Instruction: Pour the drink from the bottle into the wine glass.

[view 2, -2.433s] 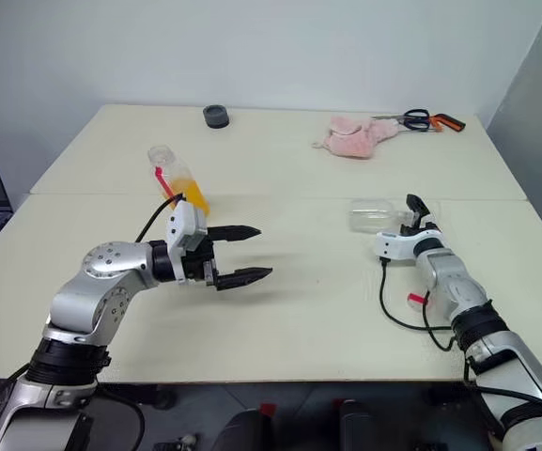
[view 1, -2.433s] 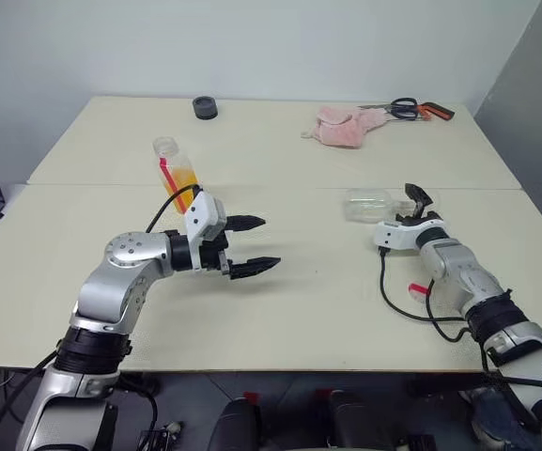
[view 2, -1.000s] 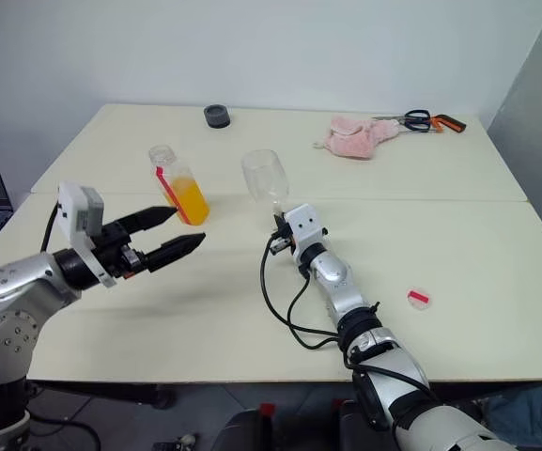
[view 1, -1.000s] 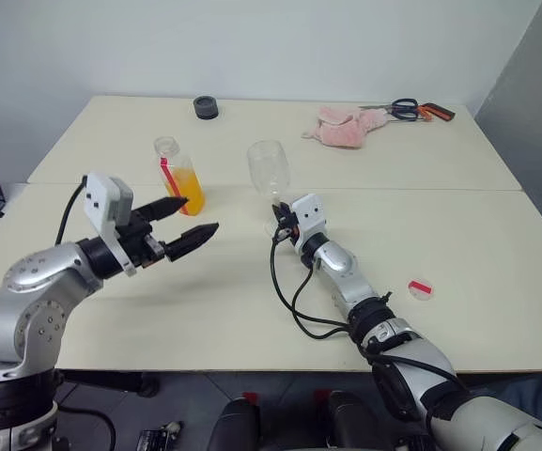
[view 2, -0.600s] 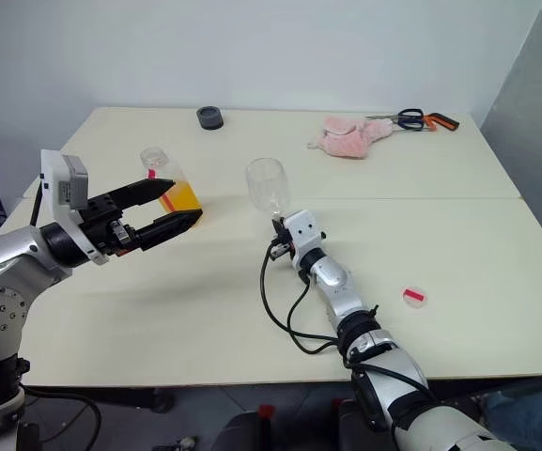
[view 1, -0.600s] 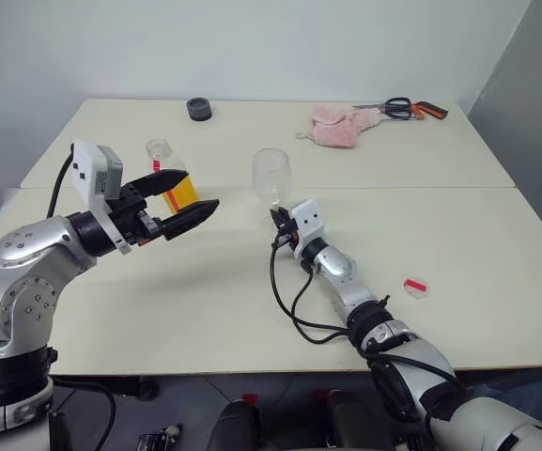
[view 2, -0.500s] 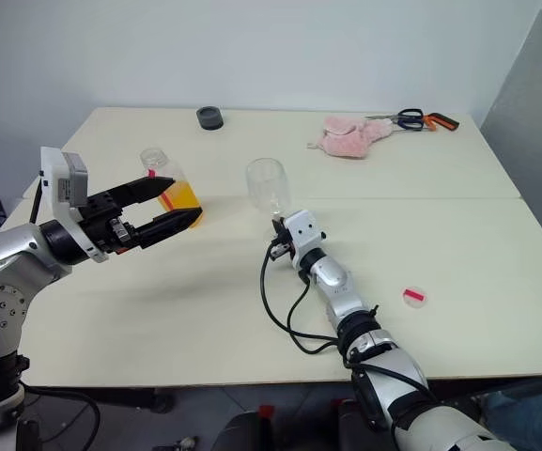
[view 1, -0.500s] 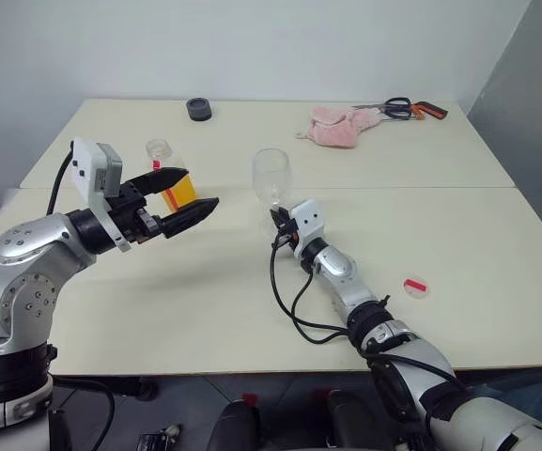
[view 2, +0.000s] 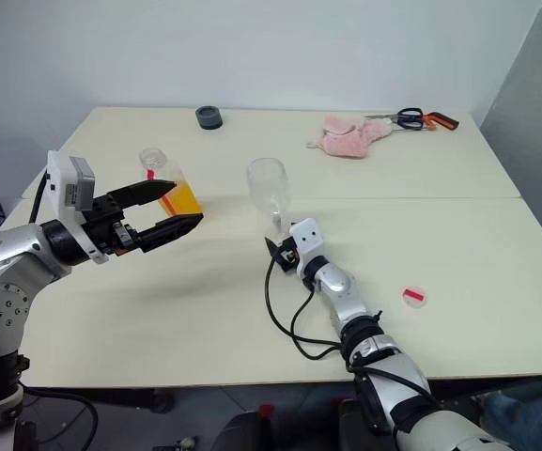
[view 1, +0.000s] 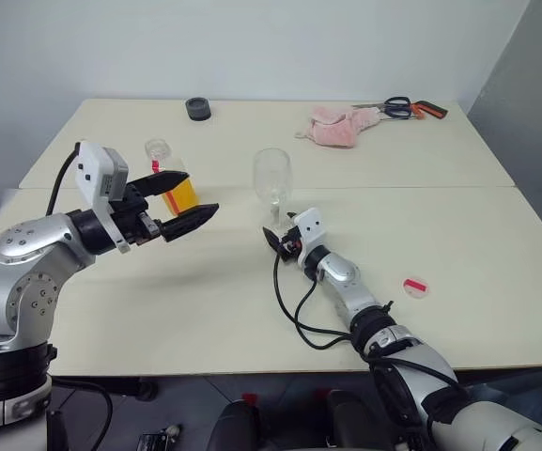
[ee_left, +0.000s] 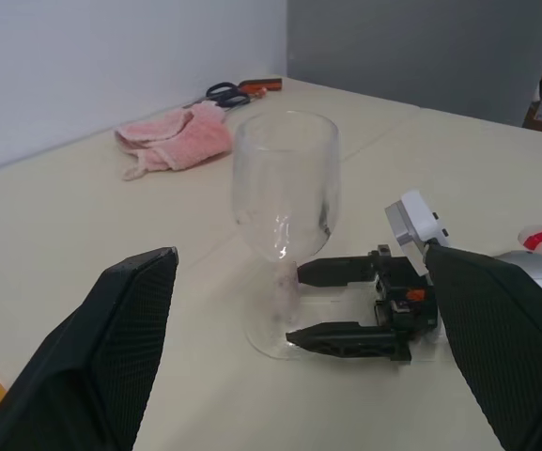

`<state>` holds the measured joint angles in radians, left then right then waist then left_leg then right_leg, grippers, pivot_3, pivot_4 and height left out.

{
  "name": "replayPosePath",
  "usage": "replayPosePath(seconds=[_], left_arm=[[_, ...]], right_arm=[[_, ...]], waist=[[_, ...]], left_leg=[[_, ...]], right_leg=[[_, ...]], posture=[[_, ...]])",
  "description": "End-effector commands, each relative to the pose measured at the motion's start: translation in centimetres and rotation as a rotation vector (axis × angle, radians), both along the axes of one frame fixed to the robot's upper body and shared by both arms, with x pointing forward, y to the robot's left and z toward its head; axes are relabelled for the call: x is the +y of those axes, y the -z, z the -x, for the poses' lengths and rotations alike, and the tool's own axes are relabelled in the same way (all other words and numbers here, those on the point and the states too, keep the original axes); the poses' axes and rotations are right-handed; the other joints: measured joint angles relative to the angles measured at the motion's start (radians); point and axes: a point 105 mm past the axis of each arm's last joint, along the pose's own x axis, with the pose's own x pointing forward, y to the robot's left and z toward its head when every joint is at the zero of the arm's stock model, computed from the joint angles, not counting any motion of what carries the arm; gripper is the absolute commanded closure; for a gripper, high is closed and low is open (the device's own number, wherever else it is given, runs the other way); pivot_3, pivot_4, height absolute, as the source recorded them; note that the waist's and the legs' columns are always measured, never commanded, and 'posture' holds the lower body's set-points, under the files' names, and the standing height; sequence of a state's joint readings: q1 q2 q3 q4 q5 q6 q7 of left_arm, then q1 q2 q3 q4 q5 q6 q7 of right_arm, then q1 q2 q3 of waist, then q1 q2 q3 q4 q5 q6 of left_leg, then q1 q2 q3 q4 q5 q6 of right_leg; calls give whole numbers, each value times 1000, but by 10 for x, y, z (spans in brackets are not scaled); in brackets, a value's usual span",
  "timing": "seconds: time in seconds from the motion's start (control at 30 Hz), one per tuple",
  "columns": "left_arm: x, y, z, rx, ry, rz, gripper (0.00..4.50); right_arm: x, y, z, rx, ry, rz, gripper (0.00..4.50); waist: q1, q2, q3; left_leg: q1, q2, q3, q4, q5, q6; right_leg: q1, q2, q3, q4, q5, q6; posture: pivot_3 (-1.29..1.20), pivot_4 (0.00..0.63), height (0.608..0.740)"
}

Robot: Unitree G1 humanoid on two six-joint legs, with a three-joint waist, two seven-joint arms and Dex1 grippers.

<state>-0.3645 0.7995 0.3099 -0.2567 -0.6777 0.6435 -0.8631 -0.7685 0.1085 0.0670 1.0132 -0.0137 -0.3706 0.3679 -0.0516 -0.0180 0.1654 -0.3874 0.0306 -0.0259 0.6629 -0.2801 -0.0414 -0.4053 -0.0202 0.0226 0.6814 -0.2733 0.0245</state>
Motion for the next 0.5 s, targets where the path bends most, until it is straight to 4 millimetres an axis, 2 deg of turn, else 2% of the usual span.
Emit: replayPosePath(seconds=[0.03,0.3,0.5], left_arm=[[3,-6,2,-40,-7,-21,0],[3,3,9,-28,-23,-9,0],[7,5,7,-55,-64,-6,0]], right_arm=[[-5,-8,2,-21,-22,-31,32],[-17,-7,27,-28,-130,11,32],[-31,-10,38,-16,-147,39,32]], waist=[[0,0,0],[3,0,0],[4,0,0]], left_leg=[[0,0,0,0,0,0],[0,0,-1,0,0,0],[0,0,-1,0,0,0]], right_leg=[[0,0,0,0,0,0],[0,0,0,-1,0,0],[0,0,0,0,0,0]], posture=[[0,150,740],[0,150,740],[0,150,740]])
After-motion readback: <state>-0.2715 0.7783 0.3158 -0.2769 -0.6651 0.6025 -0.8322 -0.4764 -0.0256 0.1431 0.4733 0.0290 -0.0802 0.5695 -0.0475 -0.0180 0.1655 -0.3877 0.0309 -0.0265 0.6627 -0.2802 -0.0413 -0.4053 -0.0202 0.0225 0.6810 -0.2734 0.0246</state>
